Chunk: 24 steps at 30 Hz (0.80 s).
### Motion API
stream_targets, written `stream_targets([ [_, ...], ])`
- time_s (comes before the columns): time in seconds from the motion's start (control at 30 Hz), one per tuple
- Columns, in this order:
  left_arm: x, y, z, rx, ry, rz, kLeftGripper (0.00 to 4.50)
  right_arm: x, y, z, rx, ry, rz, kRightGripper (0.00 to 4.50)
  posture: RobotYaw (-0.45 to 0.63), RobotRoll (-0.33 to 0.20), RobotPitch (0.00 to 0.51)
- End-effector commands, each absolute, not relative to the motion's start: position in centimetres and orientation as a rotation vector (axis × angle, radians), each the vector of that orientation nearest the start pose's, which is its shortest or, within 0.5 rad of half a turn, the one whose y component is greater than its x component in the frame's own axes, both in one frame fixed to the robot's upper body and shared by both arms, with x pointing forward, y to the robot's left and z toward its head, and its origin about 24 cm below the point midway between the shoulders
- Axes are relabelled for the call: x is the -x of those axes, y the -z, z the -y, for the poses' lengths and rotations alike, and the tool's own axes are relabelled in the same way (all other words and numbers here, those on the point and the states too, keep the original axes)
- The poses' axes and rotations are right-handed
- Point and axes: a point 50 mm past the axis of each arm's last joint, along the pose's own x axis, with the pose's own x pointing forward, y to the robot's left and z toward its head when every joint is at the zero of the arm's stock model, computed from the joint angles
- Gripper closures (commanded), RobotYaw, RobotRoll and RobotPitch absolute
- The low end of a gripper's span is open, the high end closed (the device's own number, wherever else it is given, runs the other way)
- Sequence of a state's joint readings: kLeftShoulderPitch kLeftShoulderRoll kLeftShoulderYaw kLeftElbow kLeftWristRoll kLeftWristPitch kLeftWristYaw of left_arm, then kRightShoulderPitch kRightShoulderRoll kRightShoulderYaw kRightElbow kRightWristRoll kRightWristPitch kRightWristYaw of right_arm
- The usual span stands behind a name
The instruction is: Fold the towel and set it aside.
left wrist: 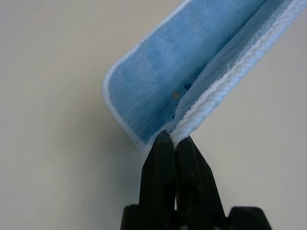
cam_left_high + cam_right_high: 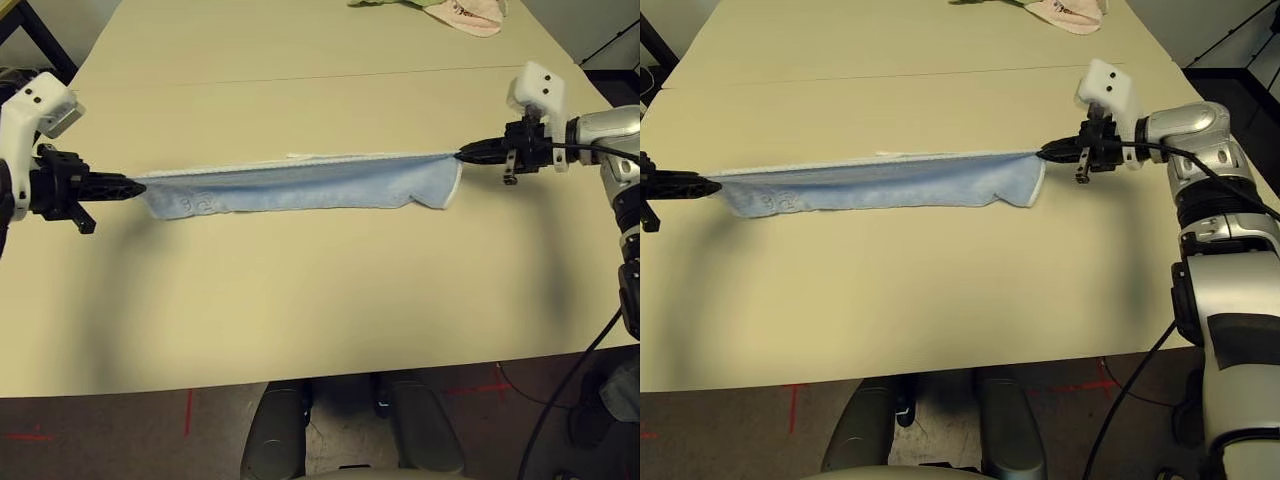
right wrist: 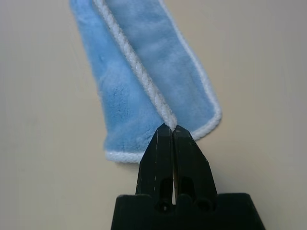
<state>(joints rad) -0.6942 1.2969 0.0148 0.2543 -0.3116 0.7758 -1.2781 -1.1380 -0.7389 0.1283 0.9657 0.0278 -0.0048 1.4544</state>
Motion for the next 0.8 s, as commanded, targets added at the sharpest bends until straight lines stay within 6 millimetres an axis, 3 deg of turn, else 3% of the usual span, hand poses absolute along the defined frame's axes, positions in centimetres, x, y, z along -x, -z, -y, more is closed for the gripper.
stream_targets([
  [0.03, -26.7, -27.1, -34.7, -0.466, 0.513, -0.614, 4.47, -36.1, -22.3, 25.8, 0.566, -1.075, -0.325, 4.50, 0.04, 0.000, 0.232],
  [0.33, -29.3, -25.9, -34.7, -0.512, 0.366, -0.559, 4.47, -37.6, -21.9, 25.6, 0.634, -0.867, -0.314, 4.50, 0.04, 0.000, 0.238],
  [0.8, -31.4, -25.1, -34.8, -0.550, 0.339, -0.558, 4.47, -39.3, -21.3, 23.1, 0.692, -0.776, -0.264, 4.50, 0.03, 0.000, 0.243],
])
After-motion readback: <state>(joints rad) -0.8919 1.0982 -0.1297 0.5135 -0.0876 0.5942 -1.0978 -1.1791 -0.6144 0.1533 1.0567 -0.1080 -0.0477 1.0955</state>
